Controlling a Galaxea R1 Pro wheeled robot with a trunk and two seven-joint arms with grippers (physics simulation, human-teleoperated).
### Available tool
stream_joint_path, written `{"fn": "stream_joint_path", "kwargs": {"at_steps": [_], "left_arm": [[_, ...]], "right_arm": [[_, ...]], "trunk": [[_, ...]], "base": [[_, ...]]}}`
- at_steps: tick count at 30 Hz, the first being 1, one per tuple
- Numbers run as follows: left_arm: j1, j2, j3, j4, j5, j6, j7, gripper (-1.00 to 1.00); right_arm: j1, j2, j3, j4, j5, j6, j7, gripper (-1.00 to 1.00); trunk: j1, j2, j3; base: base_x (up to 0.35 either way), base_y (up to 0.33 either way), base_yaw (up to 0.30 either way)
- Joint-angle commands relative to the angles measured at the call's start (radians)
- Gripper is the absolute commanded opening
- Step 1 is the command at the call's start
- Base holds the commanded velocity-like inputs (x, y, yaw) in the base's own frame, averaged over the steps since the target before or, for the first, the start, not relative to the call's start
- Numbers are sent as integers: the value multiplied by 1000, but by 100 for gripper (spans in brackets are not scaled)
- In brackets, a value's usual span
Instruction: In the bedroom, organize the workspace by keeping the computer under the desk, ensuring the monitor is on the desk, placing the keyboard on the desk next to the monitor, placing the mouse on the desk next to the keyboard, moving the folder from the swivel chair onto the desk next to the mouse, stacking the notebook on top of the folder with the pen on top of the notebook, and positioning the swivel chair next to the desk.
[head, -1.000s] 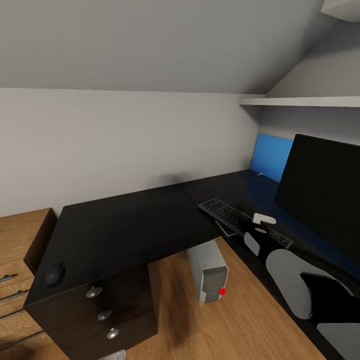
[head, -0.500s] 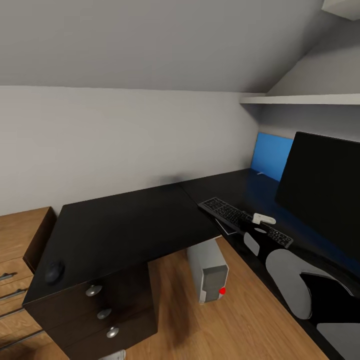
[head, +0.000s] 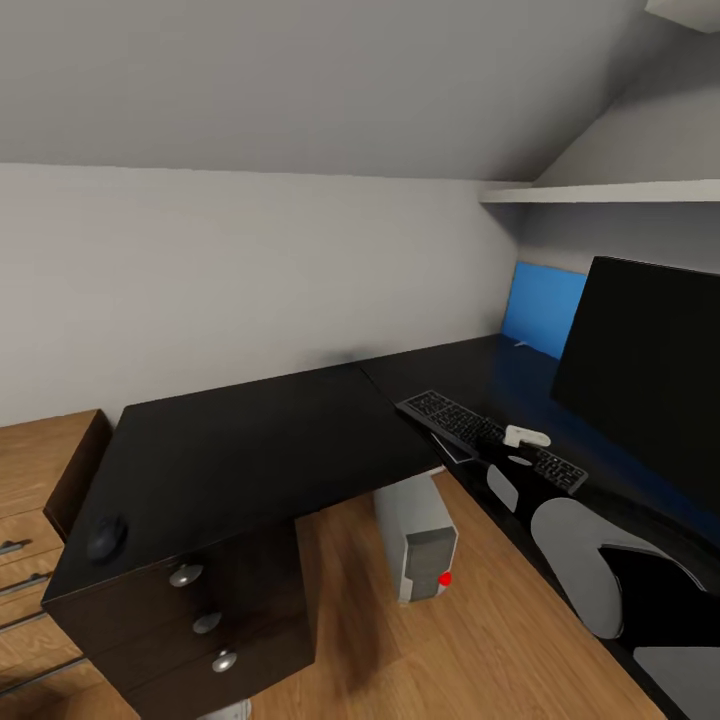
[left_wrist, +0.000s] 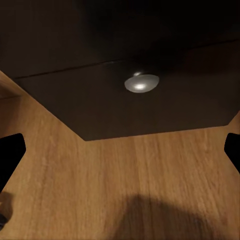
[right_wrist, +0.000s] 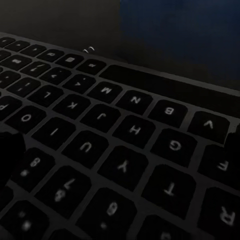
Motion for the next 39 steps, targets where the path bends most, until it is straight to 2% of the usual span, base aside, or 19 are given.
{"fn": "stream_joint_path", "kwargs": {"at_steps": [1,6,9,34,39], "left_arm": [[-1,2,-8,-1,10,-6,6,100],[-1,2,-8,-1,11,-6,5,100],[-1,2,-8,-1,11,-6,6,100],[-1,4,-6,-1,10,-6,5,100],[-1,5,-7,-1,10,-7,5,100]], "right_arm": [[0,0,-14,3,-18,-4,1,100],[0,0,-14,2,-18,-4,1,100],[0,0,-14,3,-18,-4,1,100],[0,0,-14,3,-18,-4,1,100],[0,0,-13,3,-18,-4,1,100]], "trunk": [[0,-1,-1],[0,-1,-1],[12,-22,-11],[12,-22,-11],[12,-22,-11]], "base": [[0,0,0],[0,0,0],[0,0,0],[0,1,0],[26,144,0]]}}
